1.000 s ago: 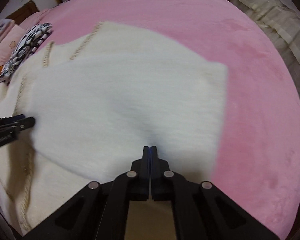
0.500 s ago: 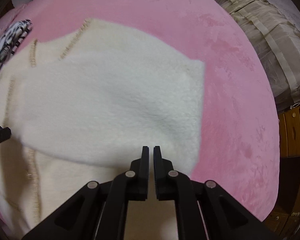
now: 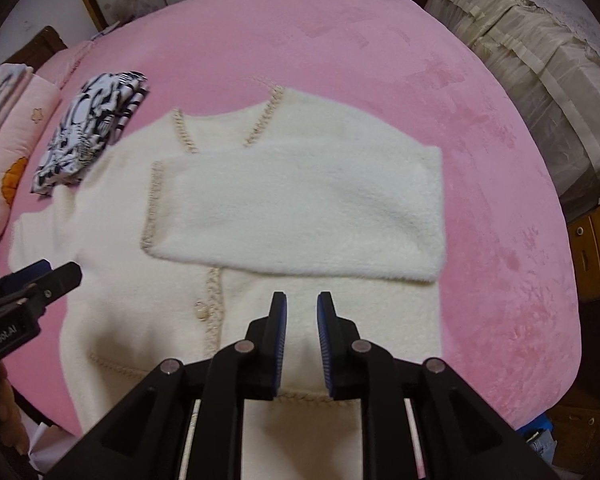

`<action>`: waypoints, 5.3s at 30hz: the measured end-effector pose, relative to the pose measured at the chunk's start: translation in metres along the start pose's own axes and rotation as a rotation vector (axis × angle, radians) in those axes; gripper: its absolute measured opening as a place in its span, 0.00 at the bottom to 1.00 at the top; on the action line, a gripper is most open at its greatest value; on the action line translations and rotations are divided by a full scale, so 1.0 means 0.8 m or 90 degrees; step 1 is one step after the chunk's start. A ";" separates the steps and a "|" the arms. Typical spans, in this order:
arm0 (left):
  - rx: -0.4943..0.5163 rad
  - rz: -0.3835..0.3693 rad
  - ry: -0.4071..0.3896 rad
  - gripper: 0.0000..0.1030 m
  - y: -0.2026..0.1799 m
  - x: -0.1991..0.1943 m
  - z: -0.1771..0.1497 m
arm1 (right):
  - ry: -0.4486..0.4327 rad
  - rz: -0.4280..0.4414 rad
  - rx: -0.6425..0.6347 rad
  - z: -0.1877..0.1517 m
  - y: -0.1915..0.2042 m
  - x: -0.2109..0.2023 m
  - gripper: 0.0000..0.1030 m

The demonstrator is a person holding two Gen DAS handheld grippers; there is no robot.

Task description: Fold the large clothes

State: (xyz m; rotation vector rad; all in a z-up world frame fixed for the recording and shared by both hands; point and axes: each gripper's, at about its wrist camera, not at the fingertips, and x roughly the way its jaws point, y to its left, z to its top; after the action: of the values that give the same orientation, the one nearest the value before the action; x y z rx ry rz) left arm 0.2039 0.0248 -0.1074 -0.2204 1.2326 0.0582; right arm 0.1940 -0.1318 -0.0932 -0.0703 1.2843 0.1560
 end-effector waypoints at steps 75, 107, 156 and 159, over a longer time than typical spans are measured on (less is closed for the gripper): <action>-0.476 0.110 -0.101 0.10 0.597 0.050 -0.001 | 0.102 0.180 -0.094 0.052 0.358 0.104 0.15; -0.003 -0.020 -0.051 0.51 -0.042 0.085 0.045 | 0.001 0.204 0.021 0.047 -0.083 0.107 0.52; -0.131 0.015 0.001 0.59 0.117 0.198 0.039 | -0.018 0.079 -0.027 0.048 -0.004 0.198 0.10; -0.124 0.010 0.014 0.59 0.118 0.200 0.041 | 0.005 0.152 0.025 0.048 -0.051 0.201 0.02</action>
State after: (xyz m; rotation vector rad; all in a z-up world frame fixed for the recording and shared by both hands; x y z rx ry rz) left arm 0.2724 0.1113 -0.2603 -0.3811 1.2508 0.1905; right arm 0.2806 -0.1543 -0.2381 0.1163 1.3005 0.3360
